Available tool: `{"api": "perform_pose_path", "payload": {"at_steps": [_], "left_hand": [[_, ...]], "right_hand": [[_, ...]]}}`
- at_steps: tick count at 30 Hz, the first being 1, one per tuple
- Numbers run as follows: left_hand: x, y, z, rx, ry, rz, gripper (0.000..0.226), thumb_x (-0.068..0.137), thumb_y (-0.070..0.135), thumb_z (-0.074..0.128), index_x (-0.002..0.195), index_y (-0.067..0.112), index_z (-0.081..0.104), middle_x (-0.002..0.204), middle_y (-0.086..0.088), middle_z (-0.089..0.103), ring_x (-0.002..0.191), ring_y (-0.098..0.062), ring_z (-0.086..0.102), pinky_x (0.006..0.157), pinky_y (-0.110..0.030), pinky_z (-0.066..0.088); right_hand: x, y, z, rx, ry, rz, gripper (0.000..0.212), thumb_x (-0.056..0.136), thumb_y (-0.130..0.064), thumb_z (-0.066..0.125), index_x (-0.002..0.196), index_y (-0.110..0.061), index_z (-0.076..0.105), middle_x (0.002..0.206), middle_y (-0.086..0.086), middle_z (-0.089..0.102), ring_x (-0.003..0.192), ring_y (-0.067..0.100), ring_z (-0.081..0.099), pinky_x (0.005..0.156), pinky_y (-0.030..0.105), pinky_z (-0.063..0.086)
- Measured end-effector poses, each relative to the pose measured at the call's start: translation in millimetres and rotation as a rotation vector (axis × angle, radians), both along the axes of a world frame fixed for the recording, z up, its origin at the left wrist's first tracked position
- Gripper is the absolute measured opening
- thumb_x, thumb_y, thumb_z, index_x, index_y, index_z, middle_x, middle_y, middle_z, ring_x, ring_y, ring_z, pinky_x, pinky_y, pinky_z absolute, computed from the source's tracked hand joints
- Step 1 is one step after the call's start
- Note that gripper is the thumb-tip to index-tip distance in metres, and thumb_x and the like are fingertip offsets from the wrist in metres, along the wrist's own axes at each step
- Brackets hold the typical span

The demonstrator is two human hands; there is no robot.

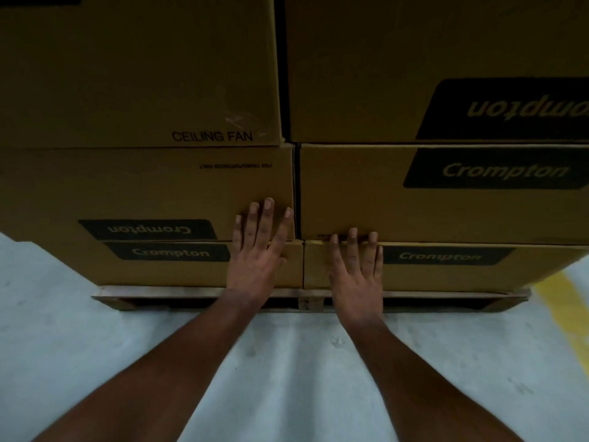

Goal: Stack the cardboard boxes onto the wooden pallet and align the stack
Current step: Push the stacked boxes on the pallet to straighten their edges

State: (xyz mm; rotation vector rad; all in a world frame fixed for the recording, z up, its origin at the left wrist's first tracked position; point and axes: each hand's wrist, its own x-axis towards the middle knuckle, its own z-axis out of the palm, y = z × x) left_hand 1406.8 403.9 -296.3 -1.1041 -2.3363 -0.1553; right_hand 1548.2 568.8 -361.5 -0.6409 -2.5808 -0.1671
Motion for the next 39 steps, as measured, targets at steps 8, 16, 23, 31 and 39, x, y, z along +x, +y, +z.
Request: {"api": "perform_pose_path", "payload": {"at_steps": [8,16,23,31,39], "left_hand": [[-8,-7,-1,-0.023,0.055,-0.011,0.134,0.071,0.041,0.091,0.165,0.023,-0.003,0.170,-0.011,-0.023,0.157,-0.031,-0.020,0.127,-0.051,-0.011],[-6,-5,1,-0.010,0.062,-0.017,0.133,0.071,0.036,0.091,0.165,0.022,-0.001,0.171,-0.012,-0.019,0.157,-0.033,-0.016,0.127,-0.051,-0.009],[0,-18,15,0.037,0.054,-0.047,0.127,0.076,0.039,0.087,0.165,0.018,-0.001,0.171,-0.016,-0.015,0.158,-0.035,-0.011,0.127,-0.050,-0.009],[-30,-41,119,0.378,0.167,-0.022,0.115,0.089,0.053,0.075,0.165,0.013,-0.002,0.169,-0.018,-0.015,0.157,-0.042,-0.007,0.126,-0.059,0.001],[-17,-8,178,0.295,0.067,-0.026,0.130,0.080,0.061,0.074,0.163,0.008,-0.011,0.170,-0.014,-0.021,0.157,-0.035,-0.016,0.128,-0.048,-0.009]], "right_hand": [[-11,-11,2,-0.069,0.043,0.019,0.100,0.095,-0.050,0.067,0.167,-0.025,0.002,0.172,0.018,-0.015,0.156,0.049,-0.014,0.127,0.060,-0.007],[-14,-27,6,-0.090,0.042,0.036,0.113,0.085,-0.054,0.076,0.167,-0.025,0.004,0.173,0.015,-0.012,0.156,0.050,-0.012,0.127,0.057,-0.005],[-13,-56,32,-0.062,0.034,0.201,0.103,0.087,-0.022,0.068,0.168,-0.022,0.005,0.175,0.007,-0.006,0.161,0.035,-0.005,0.126,0.057,0.006],[-49,-55,171,-0.091,0.488,0.224,0.091,0.090,-0.025,0.064,0.167,-0.014,0.015,0.175,0.009,0.003,0.161,0.036,0.000,0.129,0.058,0.004],[-49,-44,231,-0.072,0.401,-0.004,0.108,0.088,-0.048,0.068,0.167,-0.025,-0.001,0.175,0.003,-0.014,0.160,0.032,-0.012,0.125,0.067,0.007]]}}
